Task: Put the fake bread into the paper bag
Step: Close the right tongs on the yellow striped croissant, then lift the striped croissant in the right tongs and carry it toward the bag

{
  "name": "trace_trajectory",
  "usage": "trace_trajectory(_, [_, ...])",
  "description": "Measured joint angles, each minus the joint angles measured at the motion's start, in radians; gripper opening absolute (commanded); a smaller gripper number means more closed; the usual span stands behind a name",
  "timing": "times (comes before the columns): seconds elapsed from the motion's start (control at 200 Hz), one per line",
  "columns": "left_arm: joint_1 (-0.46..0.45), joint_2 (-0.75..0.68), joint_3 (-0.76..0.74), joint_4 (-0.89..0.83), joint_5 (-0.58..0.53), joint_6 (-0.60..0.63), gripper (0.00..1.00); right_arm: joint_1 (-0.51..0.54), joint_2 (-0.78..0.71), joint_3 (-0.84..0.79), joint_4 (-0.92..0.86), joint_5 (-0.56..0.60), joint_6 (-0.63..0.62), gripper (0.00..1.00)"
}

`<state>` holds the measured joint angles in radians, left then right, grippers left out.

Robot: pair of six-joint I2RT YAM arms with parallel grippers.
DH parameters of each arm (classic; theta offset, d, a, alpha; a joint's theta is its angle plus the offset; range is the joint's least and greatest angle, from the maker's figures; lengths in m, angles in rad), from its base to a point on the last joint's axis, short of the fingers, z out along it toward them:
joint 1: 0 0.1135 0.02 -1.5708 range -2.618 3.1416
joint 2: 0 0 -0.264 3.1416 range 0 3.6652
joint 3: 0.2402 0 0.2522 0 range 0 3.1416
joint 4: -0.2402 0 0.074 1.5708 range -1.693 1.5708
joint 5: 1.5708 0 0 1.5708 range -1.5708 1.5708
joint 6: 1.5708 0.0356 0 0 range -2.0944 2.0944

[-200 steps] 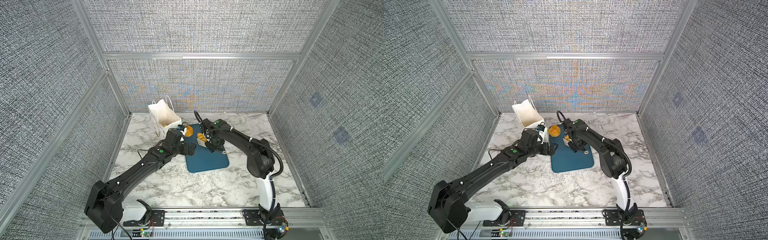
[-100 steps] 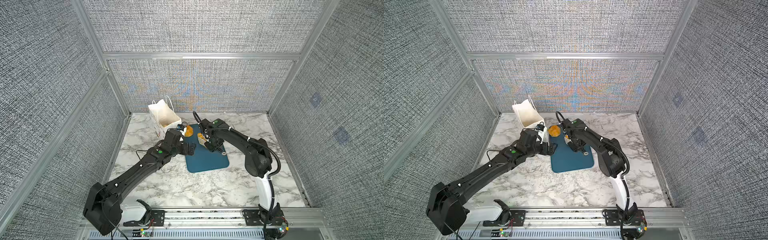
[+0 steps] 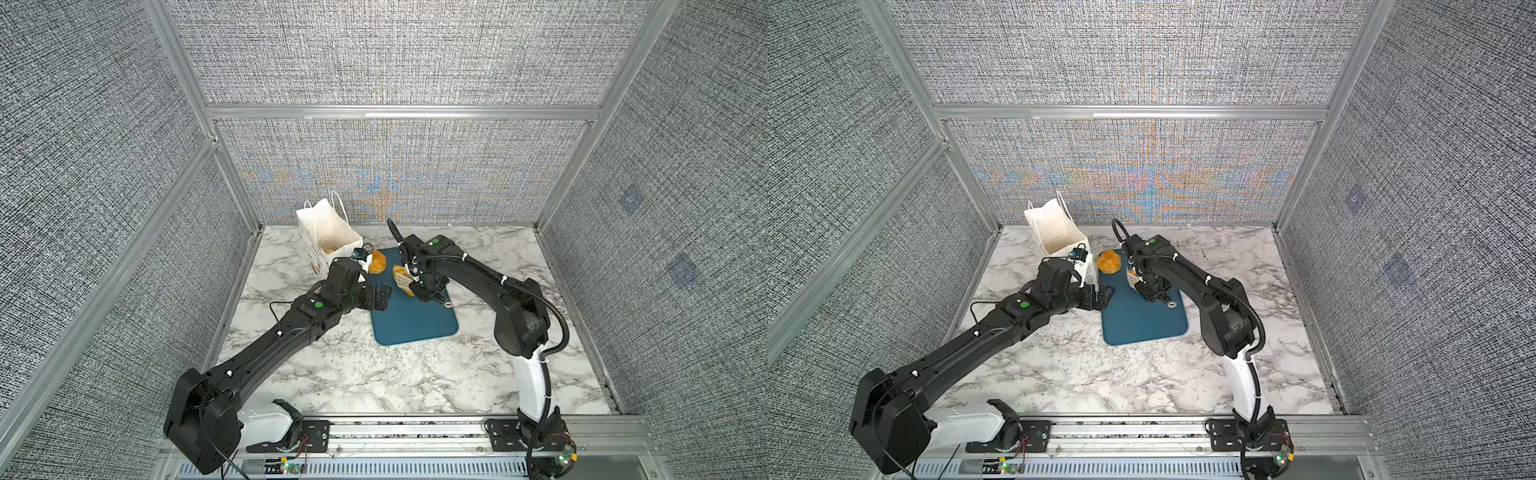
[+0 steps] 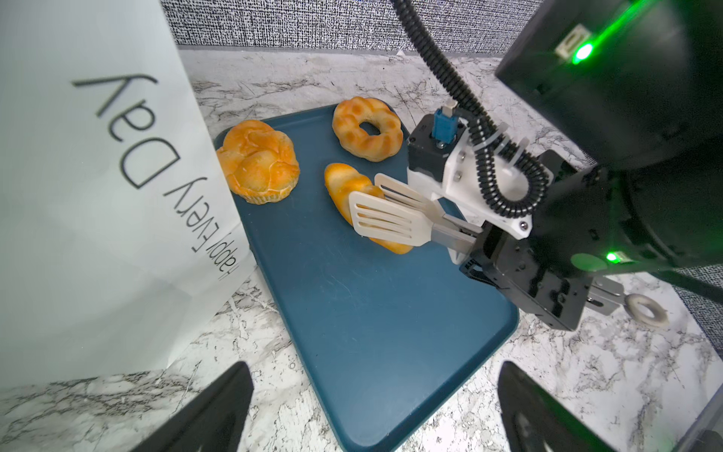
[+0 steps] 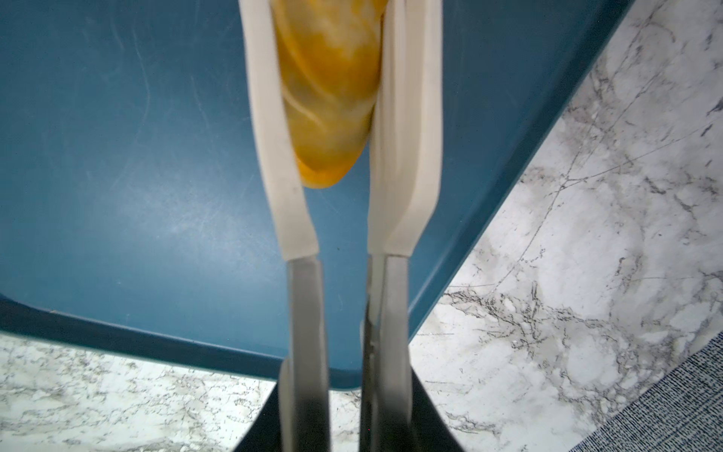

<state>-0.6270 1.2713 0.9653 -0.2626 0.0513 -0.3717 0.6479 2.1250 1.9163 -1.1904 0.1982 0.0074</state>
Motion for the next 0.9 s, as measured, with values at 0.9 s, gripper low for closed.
trace_trajectory(0.9, [0.014, -0.031, 0.150, -0.097, -0.052, 0.084, 0.99, 0.013, -0.152, 0.108, 0.005, -0.023, 0.059, 0.33])
